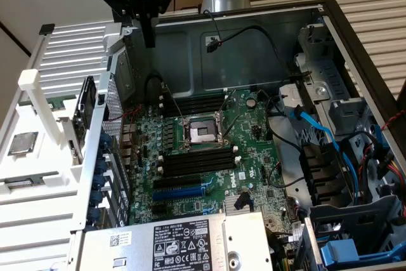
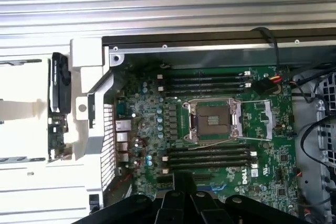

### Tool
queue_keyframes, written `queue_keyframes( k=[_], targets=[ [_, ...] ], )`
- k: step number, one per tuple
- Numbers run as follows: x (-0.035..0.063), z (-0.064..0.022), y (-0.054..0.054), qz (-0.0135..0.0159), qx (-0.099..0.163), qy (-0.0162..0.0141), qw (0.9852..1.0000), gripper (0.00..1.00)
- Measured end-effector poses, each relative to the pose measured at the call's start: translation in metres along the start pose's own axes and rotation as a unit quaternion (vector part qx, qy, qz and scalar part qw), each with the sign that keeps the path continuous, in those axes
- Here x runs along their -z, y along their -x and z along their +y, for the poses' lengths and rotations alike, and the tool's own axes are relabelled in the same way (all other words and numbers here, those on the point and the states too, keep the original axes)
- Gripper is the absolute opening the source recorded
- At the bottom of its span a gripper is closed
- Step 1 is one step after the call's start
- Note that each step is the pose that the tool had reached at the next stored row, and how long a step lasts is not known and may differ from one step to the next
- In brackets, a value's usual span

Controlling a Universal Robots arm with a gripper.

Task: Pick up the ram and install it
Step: 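Reach for the ram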

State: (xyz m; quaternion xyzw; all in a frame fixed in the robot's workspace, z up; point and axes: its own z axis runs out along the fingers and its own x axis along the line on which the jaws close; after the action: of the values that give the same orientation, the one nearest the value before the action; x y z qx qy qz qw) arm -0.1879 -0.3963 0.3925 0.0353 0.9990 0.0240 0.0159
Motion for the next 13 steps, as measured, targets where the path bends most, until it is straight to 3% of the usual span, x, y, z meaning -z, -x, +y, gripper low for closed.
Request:
queue_keyframes(
  k=[13],
  targets=[
    [0.0012, -0.0016, -0.059, -0.0012, 0.000, 0.0001, 1.0000, 0.10]
  ],
)
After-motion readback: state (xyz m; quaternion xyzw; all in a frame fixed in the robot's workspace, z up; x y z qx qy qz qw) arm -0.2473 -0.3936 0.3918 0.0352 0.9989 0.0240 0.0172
